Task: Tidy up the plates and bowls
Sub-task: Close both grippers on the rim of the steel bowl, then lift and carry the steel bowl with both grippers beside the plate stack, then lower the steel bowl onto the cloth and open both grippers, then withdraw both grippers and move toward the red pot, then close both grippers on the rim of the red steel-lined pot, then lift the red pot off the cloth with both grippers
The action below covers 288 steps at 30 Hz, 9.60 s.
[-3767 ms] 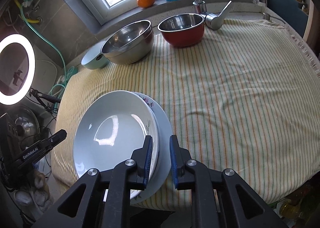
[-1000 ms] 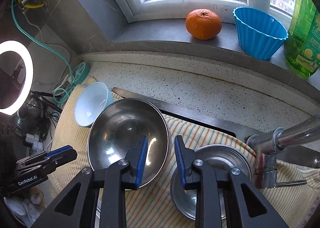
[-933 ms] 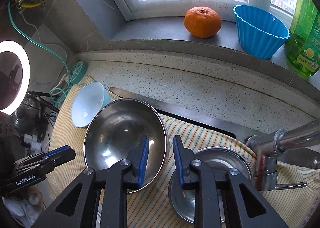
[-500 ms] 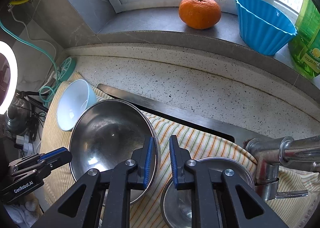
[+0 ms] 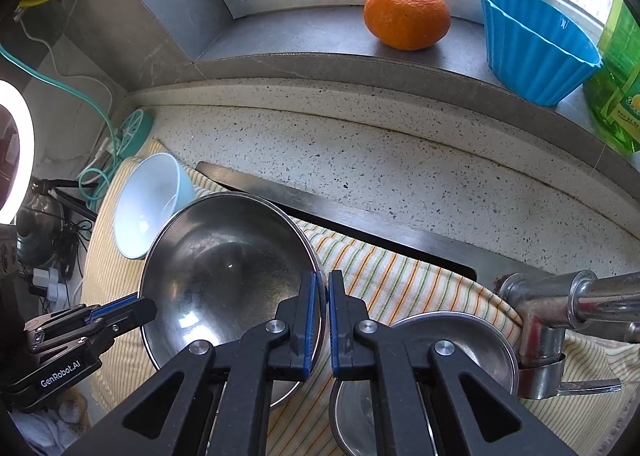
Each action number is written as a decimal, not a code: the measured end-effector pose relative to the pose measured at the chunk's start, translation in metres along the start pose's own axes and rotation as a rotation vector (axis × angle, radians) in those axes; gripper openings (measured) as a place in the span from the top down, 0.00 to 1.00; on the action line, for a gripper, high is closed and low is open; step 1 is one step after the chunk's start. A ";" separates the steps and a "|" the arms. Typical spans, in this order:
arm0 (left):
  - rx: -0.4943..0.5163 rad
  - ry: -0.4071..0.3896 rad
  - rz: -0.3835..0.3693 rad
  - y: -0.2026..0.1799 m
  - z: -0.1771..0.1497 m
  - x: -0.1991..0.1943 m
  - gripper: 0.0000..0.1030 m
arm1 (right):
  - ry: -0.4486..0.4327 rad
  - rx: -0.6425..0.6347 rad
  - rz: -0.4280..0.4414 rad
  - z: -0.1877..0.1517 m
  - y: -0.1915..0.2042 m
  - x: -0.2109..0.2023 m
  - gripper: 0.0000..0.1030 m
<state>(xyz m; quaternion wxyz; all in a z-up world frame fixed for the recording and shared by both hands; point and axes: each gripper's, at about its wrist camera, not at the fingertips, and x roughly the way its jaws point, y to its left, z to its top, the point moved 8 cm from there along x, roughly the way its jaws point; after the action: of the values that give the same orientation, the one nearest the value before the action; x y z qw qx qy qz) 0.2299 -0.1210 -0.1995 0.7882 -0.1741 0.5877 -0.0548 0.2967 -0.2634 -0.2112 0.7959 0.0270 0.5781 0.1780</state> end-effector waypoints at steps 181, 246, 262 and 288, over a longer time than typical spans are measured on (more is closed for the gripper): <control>0.299 -0.071 -0.056 -0.075 -0.062 -0.041 0.89 | -0.393 0.344 -0.058 -0.173 -0.078 -0.146 0.61; 0.334 0.054 -0.071 -0.130 -0.001 0.049 0.89 | -0.319 0.667 0.164 -0.102 -0.146 -0.071 0.84; 0.351 0.128 -0.085 -0.138 -0.007 0.059 0.90 | -0.256 0.626 0.212 -0.091 -0.130 -0.062 0.90; 0.317 0.133 -0.103 -0.137 -0.006 0.062 0.95 | -0.254 0.644 0.207 -0.093 -0.134 -0.062 0.98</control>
<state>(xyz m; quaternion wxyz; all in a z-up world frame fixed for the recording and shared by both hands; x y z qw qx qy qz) 0.2592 -0.2680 -0.2106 0.7613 -0.0735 0.6128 -0.1987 0.2274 -0.4228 -0.2192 0.7897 0.3565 0.4954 0.0614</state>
